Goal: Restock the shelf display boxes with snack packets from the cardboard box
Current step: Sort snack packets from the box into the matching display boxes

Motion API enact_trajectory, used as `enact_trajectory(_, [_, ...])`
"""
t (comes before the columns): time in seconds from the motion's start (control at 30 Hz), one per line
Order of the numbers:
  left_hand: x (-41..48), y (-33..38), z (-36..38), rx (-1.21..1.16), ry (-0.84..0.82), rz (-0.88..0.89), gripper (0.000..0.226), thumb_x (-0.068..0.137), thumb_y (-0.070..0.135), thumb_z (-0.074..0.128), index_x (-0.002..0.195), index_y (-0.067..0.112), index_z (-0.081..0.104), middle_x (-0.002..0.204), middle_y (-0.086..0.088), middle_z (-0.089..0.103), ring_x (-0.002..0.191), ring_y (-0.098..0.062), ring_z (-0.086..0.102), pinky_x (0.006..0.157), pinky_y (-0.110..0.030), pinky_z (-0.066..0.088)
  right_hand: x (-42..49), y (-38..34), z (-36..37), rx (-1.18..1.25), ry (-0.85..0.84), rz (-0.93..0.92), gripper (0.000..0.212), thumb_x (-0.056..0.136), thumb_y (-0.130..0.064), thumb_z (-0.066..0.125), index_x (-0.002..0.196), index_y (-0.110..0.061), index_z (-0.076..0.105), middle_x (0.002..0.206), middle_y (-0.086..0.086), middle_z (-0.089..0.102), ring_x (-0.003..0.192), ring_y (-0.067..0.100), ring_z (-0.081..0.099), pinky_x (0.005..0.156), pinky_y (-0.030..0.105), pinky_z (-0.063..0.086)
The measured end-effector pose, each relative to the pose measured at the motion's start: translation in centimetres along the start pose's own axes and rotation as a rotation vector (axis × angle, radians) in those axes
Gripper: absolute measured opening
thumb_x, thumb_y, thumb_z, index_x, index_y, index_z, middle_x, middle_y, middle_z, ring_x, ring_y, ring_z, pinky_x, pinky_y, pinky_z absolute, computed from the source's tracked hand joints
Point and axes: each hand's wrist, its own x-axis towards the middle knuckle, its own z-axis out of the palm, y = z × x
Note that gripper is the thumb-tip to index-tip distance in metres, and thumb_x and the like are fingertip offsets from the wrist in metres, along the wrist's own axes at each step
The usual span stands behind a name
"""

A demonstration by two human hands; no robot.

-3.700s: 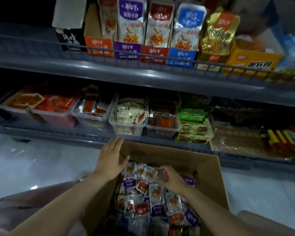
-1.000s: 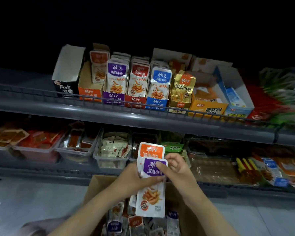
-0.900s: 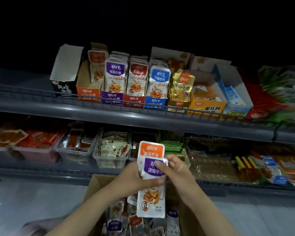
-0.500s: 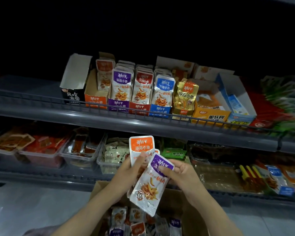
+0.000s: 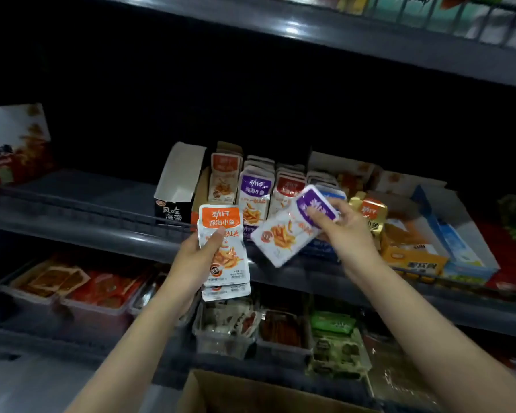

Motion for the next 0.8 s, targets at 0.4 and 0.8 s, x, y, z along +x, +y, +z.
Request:
enact_trajectory(0.4, [2.1,-0.7,-3.3,-0.072,0.132,-0.040,0.020,0.092,0.033,0.059,0.106,0.020,0.065,0.091,-0.002,0.075,0.080,-0.018,0.072,0.063,-0.028,0.054,10.3,-0.3,8.7,-0.315,-0.058,-0.381,0.013,0.091,-0.017,0.064,0.096,-0.025,0.055,0.095,-0.006,0.063,0.093,0.016,0.064,0.075,0.030,0.055])
enact_trajectory(0.8, [1.9,-0.3,-3.7,-0.053,0.099,-0.011,0.017,0.090,0.034,0.061,0.103,0.025,0.065,0.091,0.003,0.075,0.078,-0.014,0.073,0.064,-0.027,0.054,11.9,-0.2,8.2,-0.551,-0.225,-0.407,0.034,0.089,-0.020,0.065,0.122,-0.019,0.057,0.115,0.000,0.061,0.102,0.015,0.059,0.079,0.027,0.051])
